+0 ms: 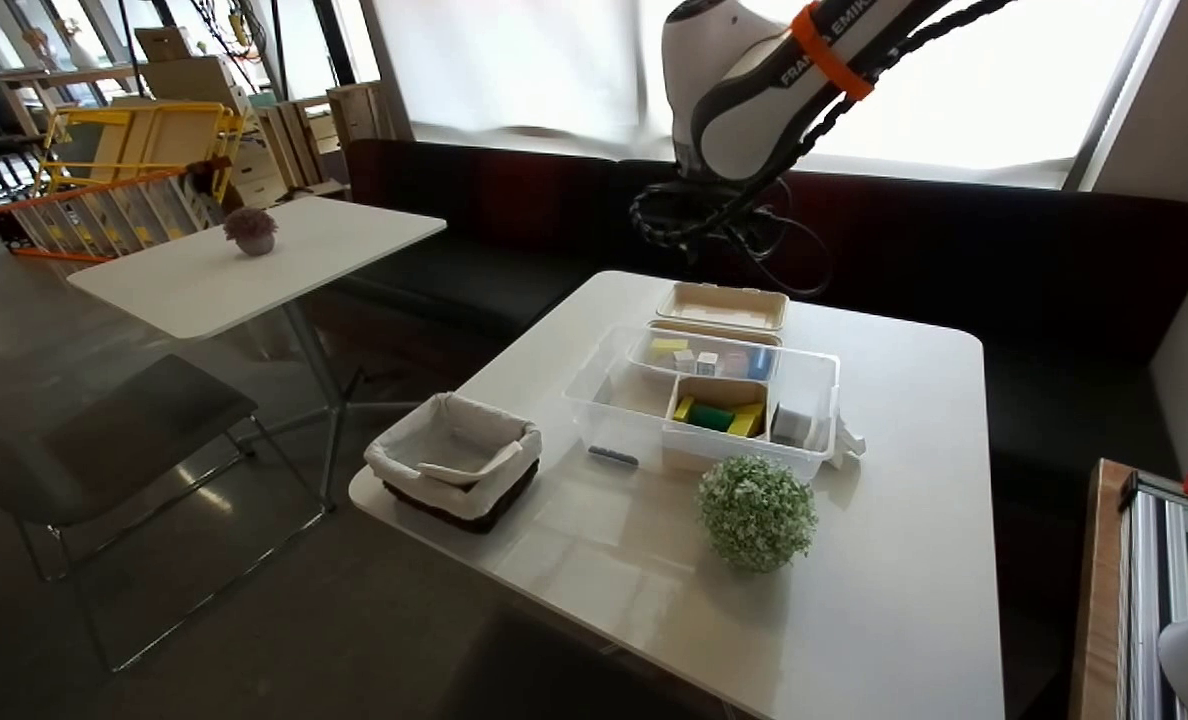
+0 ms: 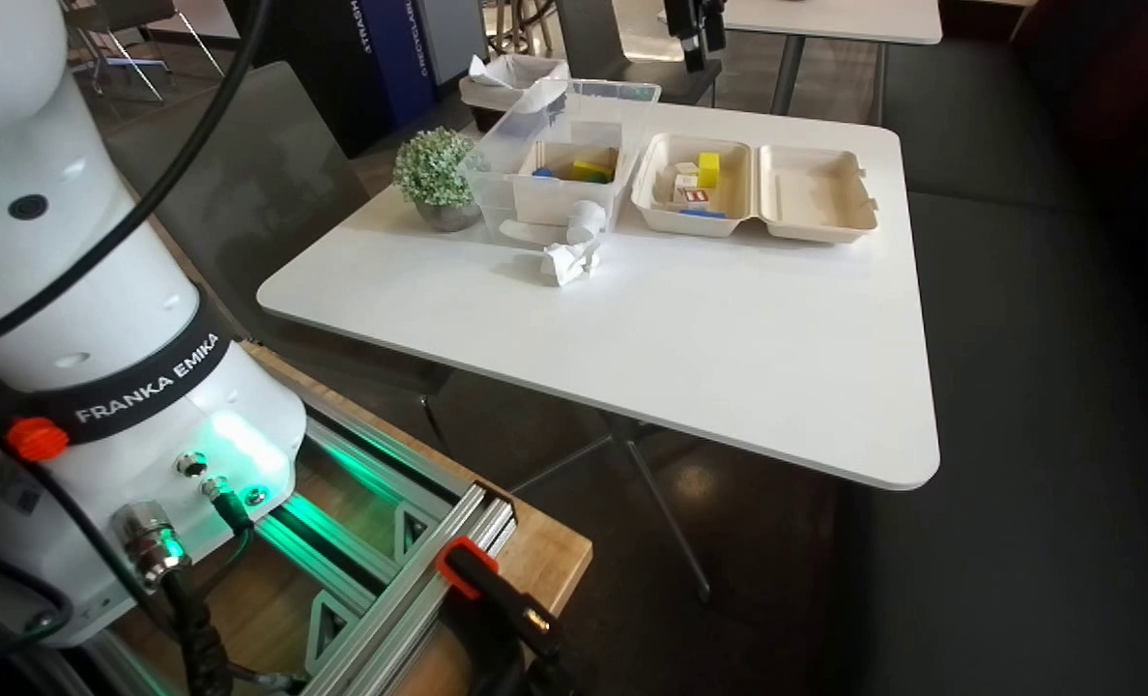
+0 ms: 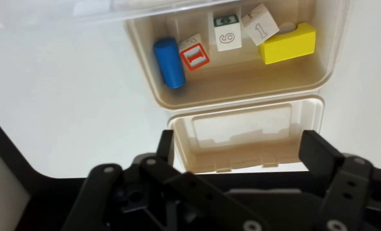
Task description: Pick up the square from the table and put it in the food pack.
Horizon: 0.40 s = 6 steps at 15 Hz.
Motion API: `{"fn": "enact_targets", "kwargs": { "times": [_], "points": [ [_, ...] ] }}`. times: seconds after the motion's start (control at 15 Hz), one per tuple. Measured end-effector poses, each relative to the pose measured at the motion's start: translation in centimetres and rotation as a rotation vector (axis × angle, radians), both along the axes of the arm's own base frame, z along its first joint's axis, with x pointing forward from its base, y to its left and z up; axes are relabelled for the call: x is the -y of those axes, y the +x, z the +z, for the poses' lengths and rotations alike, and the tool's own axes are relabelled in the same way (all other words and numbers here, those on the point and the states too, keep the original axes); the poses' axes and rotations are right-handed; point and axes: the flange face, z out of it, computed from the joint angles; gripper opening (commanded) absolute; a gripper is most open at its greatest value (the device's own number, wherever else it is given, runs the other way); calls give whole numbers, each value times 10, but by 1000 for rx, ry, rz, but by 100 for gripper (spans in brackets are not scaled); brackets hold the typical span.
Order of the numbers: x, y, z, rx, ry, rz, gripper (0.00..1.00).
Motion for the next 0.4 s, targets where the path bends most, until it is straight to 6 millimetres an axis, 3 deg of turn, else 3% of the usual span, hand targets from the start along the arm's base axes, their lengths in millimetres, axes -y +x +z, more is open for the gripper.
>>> {"fn": "enact_targets", "kwargs": {
  "times": [0.4],
  "points": [
    [-27, -21, 78, 20, 41, 16, 100]
  ]
}}
